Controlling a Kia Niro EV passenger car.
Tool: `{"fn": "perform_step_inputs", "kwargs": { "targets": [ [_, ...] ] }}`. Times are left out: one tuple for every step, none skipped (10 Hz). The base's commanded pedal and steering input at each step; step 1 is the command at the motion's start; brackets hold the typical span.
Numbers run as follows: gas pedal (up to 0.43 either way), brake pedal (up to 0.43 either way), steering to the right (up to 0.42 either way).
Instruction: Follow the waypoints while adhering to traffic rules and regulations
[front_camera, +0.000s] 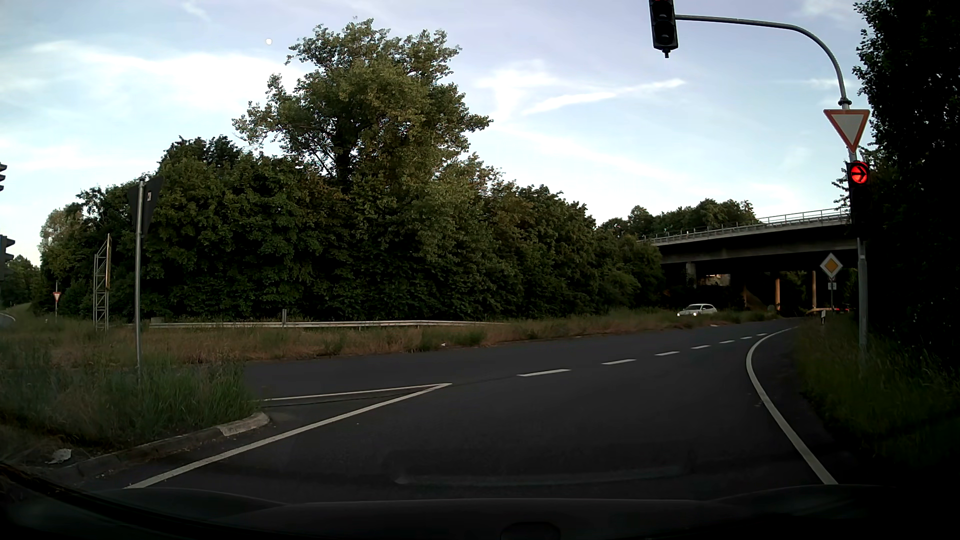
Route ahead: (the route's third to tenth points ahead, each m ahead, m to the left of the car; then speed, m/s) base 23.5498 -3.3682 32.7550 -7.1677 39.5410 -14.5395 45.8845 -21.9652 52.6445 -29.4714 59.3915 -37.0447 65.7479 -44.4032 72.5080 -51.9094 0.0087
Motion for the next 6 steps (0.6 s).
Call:
{"fn": "perform_step_inputs", "kwargs": {
  "targets": [
    [0.000, 0.268, 0.087],
    [0.000, 0.268, 0.087],
    [0.000, 0.268, 0.087],
    [0.000, 0.268, 0.087],
    [0.000, 0.268, 0.087],
    [0.000, 0.268, 0.087]
  ]
}}
